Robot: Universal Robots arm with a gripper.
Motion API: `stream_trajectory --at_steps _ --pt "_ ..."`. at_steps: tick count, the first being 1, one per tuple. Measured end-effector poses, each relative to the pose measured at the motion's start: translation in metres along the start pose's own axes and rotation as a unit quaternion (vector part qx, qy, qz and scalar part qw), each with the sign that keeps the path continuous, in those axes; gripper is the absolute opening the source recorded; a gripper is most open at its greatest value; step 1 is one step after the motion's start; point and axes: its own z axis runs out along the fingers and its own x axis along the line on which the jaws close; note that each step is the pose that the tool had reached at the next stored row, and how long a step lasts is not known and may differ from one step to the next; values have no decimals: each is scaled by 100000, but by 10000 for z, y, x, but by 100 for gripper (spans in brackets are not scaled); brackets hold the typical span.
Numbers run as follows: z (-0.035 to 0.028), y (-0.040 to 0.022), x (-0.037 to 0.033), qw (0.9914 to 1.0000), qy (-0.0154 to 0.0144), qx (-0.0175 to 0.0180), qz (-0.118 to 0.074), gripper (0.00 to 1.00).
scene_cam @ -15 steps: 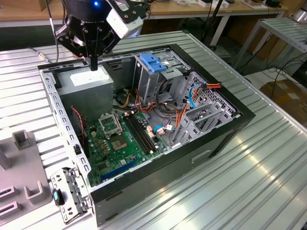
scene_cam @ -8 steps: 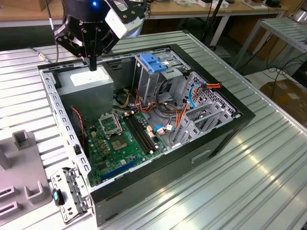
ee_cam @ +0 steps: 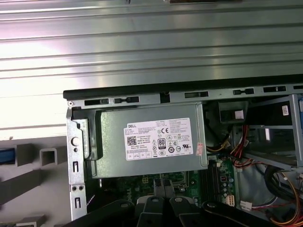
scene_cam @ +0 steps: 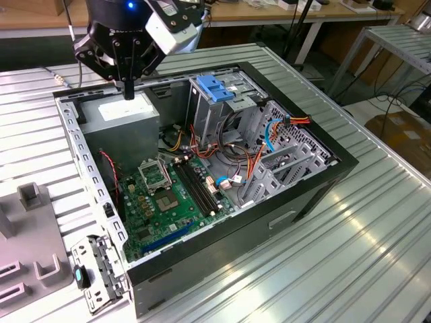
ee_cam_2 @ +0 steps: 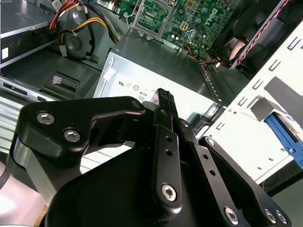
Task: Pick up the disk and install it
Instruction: 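Reach for the disk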
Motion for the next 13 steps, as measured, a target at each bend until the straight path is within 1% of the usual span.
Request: stream_trajectory --at_steps 13 --pt "-1 -3 37 100000 -1 -1 1 11"
